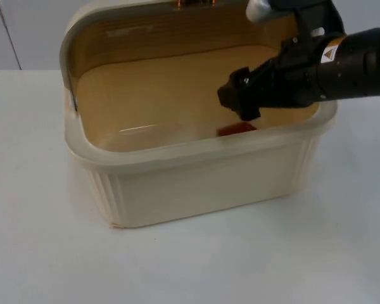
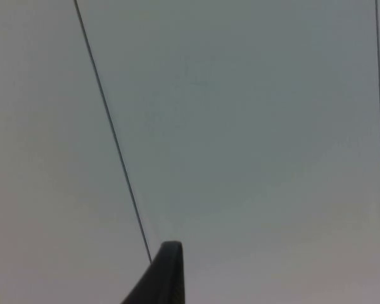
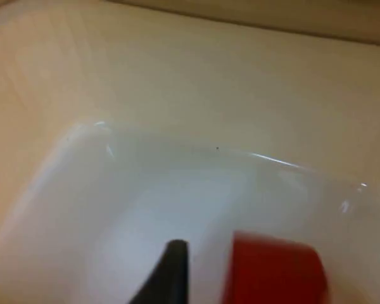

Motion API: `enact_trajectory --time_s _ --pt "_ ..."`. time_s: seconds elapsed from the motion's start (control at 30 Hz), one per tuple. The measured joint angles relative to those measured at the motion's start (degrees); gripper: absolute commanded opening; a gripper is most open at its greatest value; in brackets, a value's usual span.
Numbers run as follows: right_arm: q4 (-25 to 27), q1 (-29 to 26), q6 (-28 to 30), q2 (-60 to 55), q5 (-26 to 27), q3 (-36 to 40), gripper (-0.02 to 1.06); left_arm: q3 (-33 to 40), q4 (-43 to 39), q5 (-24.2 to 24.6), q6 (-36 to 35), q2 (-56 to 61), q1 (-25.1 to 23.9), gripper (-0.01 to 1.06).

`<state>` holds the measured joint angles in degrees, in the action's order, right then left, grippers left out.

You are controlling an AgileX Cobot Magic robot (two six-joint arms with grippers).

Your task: Open the box lid with the left hand, place the block into the box with the right hand, then close the box lid with the left hand.

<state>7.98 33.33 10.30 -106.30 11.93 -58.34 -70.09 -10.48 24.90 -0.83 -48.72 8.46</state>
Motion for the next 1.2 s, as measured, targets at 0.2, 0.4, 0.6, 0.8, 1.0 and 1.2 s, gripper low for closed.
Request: enact_trajectory --time_s 0.2,0.4,0.6,0.8,1.0,1.2 --pt "0.00 0.00 0.84 0.00 -4.12 -2.75 0.99 0.00 -0.22 0.00 0.00 0.00 0.00 1.05" --pt "0.00 0.00 0.84 0.68 -10.10 -3.42 0.99 0.00 -0.96 0.00 0.00 0.00 0.00 1.05" --pt "0.00 0.00 0.84 6.45 -14.27 -3.42 0.99 0.00 -1.08 0.00 0.00 0.00 0.00 1.05" --pt "0.00 0.00 -0.34 16.09 -15.68 -3.60 0.99 0.00 -1.30 0.00 0.00 0.00 0.00 1.05" --pt "-0.23 0.00 -0.57 25.85 -17.20 -3.60 0.99 0.00 -1.30 0.00 0.00 0.00 0.00 1.05" --pt "-2.20 0.00 -0.47 30.05 -19.70 -4.60 0.99 0.00 -1.30 0.00 0.00 0.00 0.00 1.05"
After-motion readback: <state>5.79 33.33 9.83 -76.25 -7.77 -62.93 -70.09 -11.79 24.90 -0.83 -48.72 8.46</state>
